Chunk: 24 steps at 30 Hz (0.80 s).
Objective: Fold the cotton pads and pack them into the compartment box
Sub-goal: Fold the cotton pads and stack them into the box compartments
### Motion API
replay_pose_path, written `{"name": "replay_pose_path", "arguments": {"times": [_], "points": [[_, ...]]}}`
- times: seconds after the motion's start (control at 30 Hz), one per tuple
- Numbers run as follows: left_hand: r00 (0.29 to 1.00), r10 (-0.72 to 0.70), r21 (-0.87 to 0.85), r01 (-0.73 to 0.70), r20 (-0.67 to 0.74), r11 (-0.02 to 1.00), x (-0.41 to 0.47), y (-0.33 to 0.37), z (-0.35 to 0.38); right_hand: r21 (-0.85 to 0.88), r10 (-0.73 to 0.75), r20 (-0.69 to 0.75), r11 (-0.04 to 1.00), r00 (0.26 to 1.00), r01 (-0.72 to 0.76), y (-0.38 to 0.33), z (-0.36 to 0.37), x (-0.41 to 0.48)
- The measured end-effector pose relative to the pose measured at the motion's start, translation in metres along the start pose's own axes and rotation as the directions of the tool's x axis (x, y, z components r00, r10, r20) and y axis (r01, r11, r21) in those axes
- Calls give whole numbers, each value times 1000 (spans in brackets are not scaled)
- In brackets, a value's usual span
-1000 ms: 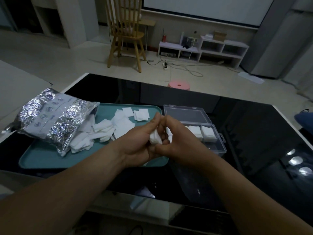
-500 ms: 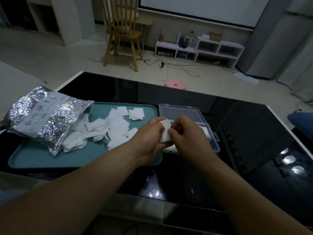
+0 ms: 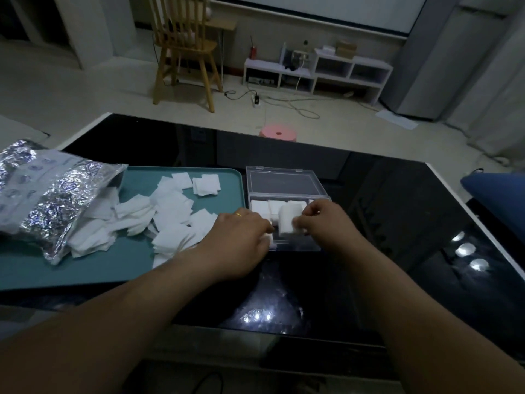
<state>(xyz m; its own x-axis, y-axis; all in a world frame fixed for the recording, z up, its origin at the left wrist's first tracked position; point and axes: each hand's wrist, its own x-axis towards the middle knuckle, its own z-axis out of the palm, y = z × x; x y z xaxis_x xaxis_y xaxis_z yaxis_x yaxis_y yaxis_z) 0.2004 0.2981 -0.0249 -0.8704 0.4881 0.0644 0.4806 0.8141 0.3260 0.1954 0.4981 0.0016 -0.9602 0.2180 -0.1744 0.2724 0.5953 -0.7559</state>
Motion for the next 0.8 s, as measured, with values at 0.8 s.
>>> {"name": "replay_pose_path", "arguments": {"times": [0.8], "points": [[992,116,215,-106,-38,971,0,-1,20,-471,-115,-8,877,993,97,5,28,8]]}}
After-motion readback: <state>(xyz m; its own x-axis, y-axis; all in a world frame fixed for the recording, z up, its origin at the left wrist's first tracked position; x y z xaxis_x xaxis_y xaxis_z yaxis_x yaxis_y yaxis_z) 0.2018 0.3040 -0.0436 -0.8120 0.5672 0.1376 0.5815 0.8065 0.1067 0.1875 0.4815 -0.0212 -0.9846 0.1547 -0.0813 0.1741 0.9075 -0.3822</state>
